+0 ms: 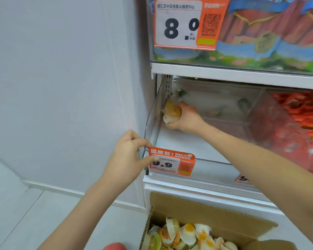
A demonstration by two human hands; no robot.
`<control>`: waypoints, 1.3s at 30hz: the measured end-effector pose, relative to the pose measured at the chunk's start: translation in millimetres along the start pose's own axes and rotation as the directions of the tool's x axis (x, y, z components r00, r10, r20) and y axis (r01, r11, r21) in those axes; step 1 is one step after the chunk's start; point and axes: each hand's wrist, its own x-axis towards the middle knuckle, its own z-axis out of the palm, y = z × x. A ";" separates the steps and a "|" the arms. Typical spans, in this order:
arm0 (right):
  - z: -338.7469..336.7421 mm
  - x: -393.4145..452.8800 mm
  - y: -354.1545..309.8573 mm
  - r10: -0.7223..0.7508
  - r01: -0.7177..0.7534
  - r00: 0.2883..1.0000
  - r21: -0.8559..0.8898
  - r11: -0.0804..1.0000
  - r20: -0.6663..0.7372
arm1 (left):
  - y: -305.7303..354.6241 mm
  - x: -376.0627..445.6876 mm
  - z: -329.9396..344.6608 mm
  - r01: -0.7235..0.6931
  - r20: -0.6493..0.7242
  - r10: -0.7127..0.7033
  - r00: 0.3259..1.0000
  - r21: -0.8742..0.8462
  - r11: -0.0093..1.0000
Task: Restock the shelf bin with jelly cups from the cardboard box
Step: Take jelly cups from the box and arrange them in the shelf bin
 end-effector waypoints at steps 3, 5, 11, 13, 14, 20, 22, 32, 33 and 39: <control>19.3 5.4 7.9 -0.044 0.042 0.999 -0.054 0.998 -0.029 | -3.9 0.7 0.4 -0.019 0.009 0.019 1.000 -0.017 1.000; 26.3 5.5 11.9 -0.049 0.048 0.998 -0.013 0.999 -0.046 | -4.9 1.1 0.6 -0.030 0.003 0.030 1.000 -0.027 0.999; 33.2 6.6 18.6 -0.070 0.067 0.993 -0.033 0.997 -0.099 | -5.5 0.6 1.6 -0.044 -0.004 0.044 0.999 -0.043 0.998; 32.9 6.9 22.1 -0.027 0.029 0.997 0.031 0.999 -0.068 | -5.5 0.1 1.8 -0.043 0.000 0.043 0.999 -0.046 0.998; 32.7 6.9 22.9 -0.010 0.014 0.998 0.069 0.997 -0.058 | -5.2 -0.3 1.9 -0.046 0.000 0.046 0.999 -0.049 0.998; 37.2 8.6 23.3 0.024 -0.008 0.992 0.122 0.993 -0.126 | -4.4 -0.6 3.6 -0.038 0.002 0.038 0.999 -0.069 0.997; 39.1 9.9 25.5 0.026 -0.011 0.990 0.111 0.994 -0.137 | -4.8 0.1 4.2 -0.040 -0.003 0.039 0.999 -0.070 0.997; -8.9 -22.7 18.4 0.040 -0.014 0.976 0.121 0.993 -0.214 | -3.5 -8.2 -3.5 -0.086 -0.060 0.079 0.995 -0.132 0.987; -19.7 -38.2 18.0 0.006 0.033 0.963 0.139 0.990 -0.268 | -2.1 -11.8 -6.0 -0.095 -0.090 0.084 0.992 -0.127 0.987; -54.5 -181.7 33.6 -0.227 0.287 0.843 0.051 0.957 -0.488 | 9.2 -41.7 -4.8 -0.144 -0.144 0.130 0.981 -0.090 0.986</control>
